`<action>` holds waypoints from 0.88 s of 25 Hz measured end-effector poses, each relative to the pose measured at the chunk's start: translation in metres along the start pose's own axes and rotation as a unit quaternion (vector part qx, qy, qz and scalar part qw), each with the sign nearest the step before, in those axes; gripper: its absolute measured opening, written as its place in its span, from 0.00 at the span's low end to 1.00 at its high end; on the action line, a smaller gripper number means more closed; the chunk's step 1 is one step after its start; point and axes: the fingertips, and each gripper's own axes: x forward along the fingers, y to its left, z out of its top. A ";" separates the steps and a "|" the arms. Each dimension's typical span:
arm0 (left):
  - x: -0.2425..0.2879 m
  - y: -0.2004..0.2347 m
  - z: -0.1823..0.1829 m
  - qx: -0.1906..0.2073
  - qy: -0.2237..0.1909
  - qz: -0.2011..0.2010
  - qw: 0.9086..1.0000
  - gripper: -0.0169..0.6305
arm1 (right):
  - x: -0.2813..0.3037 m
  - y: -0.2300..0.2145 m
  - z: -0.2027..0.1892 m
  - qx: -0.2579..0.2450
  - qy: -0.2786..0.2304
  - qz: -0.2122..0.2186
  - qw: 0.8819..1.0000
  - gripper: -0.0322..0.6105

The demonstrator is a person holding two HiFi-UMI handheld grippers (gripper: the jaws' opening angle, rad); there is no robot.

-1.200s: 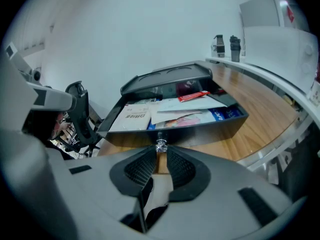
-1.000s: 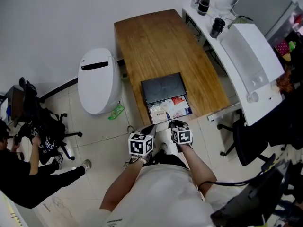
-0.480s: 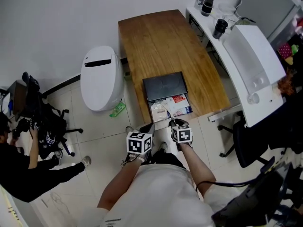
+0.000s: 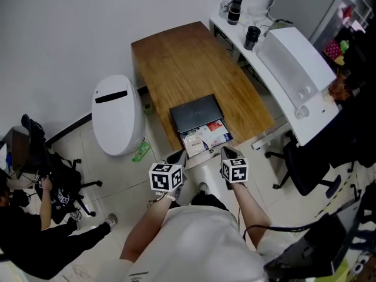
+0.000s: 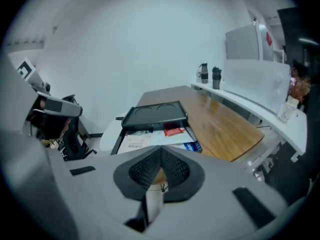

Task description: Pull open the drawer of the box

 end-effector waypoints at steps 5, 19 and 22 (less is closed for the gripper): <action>-0.037 0.007 0.031 0.024 -0.027 -0.036 0.999 0.02 | -0.045 0.032 0.046 0.012 -0.054 -0.023 0.998 0.03; -0.115 0.018 0.013 0.044 -0.034 -0.100 0.993 0.02 | -0.149 0.144 0.066 0.037 -0.137 -0.033 0.989 0.03; -0.123 -0.002 0.000 0.065 -0.033 -0.101 0.992 0.02 | -0.173 0.143 0.056 0.045 -0.148 -0.038 0.987 0.03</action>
